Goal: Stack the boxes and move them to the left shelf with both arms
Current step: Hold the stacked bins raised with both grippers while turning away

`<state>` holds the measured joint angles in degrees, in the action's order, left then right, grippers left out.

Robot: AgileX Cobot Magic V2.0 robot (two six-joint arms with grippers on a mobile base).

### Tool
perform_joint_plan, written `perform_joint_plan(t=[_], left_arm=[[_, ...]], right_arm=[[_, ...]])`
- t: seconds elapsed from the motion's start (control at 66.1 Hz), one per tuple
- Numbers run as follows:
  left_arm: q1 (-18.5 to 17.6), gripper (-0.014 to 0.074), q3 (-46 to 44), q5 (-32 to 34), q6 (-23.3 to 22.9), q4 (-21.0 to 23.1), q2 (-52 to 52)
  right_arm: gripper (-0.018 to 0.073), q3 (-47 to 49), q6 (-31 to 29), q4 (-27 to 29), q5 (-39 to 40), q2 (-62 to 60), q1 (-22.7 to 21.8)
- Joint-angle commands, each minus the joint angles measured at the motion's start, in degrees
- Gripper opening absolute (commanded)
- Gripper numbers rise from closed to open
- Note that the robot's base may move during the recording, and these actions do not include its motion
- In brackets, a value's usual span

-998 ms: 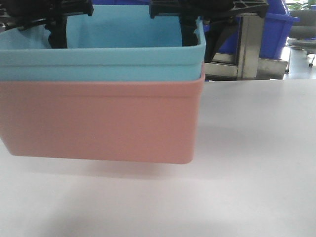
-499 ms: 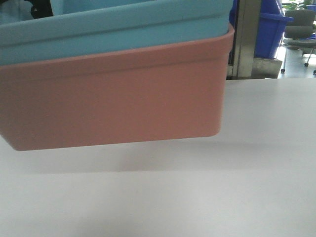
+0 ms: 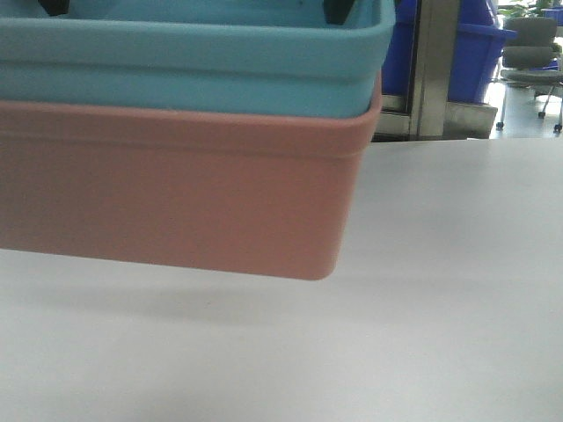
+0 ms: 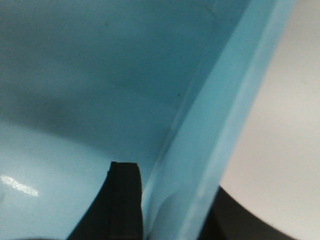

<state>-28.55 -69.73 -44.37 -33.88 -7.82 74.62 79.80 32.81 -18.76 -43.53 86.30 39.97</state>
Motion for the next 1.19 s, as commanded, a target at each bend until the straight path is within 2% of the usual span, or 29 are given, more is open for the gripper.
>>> perform_joint_plan(t=[0.0, 0.227, 0.454, 0.68, 0.771, 0.922, 1.179], left_arm=[[-0.9, -0.0003, -1.6, 4.0, 2.7, 0.3, -3.9], [-1.6, -0.0004, -1.2, 4.6, 1.7, 1.1, -3.6], [-5.5, -0.0004, -4.2, 5.4, 0.6, 0.7, -0.2], [-9.4, -0.0004, -11.7, 2.8, 0.2, -0.1, 5.8], [-10.8, -0.0004, -15.1, 0.8, 0.2, -2.0, 8.9], [-11.7, -0.0004, -18.1, -0.7, -0.3, -2.6, 12.7], [-11.7, -0.0003, -18.9, 1.1, -4.7, -5.4, 16.4]], right_arm=[[0.0055, -0.7, -1.1, -5.7, 7.0, -4.1, -0.6], [0.0055, -1.4, -0.9, -5.7, 8.2, -4.2, -0.5], [0.0055, -1.3, 0.2, -5.5, 10.8, -3.8, 1.0], [0.0056, 2.2, 1.0, -3.0, 6.1, -1.0, 1.9], [0.0056, 4.6, 1.0, -2.6, 4.4, 0.0, 1.9], [0.0056, 7.7, 1.1, -1.5, 2.3, 1.5, 2.0], [0.0056, 8.8, 1.2, 0.5, 1.2, 3.4, 2.0]])
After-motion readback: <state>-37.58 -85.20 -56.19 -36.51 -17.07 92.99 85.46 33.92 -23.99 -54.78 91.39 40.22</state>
